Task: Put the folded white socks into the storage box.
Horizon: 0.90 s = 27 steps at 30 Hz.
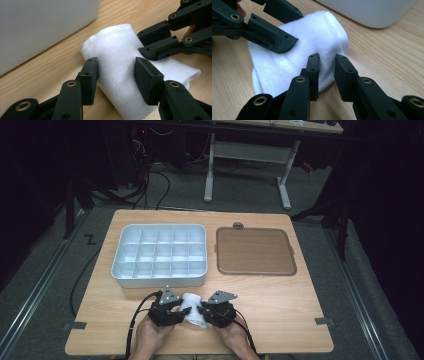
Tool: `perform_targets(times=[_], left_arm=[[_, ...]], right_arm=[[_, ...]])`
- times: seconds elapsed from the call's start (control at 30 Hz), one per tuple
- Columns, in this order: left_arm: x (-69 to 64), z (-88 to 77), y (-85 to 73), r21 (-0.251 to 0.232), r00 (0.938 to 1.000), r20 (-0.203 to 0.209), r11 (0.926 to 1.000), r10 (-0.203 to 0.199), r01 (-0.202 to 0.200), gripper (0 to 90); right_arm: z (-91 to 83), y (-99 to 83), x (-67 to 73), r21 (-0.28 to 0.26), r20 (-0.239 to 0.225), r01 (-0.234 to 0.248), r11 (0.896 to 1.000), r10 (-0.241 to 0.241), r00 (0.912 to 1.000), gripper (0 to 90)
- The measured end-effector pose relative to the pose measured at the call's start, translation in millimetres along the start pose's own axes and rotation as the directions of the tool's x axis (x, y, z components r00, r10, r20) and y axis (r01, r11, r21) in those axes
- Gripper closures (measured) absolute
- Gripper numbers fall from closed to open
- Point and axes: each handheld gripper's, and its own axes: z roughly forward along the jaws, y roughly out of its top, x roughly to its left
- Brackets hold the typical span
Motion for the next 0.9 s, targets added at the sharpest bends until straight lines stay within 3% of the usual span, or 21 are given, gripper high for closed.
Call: perform_targets(times=[0.6, 0.77, 0.9], left_arm=[[22.7, -12.4, 12.5, 0.010, 0.9980, -0.052, 0.9992, -0.037, 0.038, 53.8], [27.5, -17.3, 18.6, 0.022, 0.9954, -0.072, 0.9976, -0.064, 0.066, 48.4], [27.5, -20.8, 23.6, 0.008, 0.9935, -0.074, 0.9961, -0.087, 0.088, 42.5]], right_arm=[[20.5, 17.7, 9.1, 0.003, -0.034, 0.006, 1.000, -0.006, 0.9994, 72.4], [21.6, 22.6, 12.9, -0.006, -0.039, 0.014, 1.000, -0.014, 0.9992, 66.0], [16.4, 24.7, 12.5, -0.033, -0.054, -0.016, 0.999, 0.014, 0.9985, 61.5]])
